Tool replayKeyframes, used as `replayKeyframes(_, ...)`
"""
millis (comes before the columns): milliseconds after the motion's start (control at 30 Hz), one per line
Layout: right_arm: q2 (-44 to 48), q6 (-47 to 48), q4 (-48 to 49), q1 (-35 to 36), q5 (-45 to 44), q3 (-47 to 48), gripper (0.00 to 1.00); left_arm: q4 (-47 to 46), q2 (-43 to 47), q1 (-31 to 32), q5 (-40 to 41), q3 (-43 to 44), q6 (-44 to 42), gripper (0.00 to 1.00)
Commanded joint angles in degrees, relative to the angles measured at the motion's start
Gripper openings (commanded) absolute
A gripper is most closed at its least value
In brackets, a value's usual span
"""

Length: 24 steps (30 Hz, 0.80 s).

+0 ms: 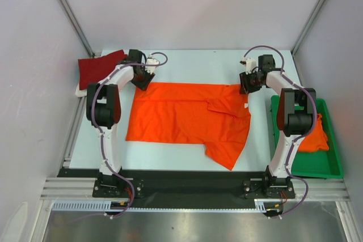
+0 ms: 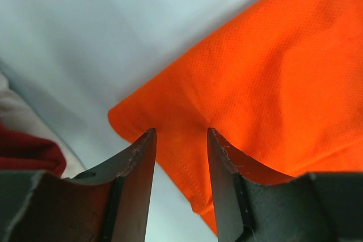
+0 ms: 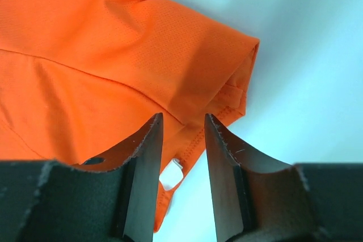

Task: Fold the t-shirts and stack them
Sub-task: Fold the tshirt

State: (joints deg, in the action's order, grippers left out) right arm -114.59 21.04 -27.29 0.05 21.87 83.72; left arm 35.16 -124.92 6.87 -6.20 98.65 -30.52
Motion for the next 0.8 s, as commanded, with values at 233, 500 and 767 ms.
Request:
replayKeyframes(233,-7.5,-1.9,2.1,1.0,-3.1,7.8,0.40,3.1,-4.9,-0.5,2.0,7.4,2.0,0.45)
replayKeyframes(500,-13.8,-1.0,2.8,0.4,-9.8,14.7,0.43,4.5,-10.3,-0.5,3.7,14.8,3.3,0.44)
replayKeyframes(767,-17.7,-0.4,3.2,0.4,-10.3,20.4,0.42,4.9,-13.9,-0.1,5.7,19.5,2.2,0.44)
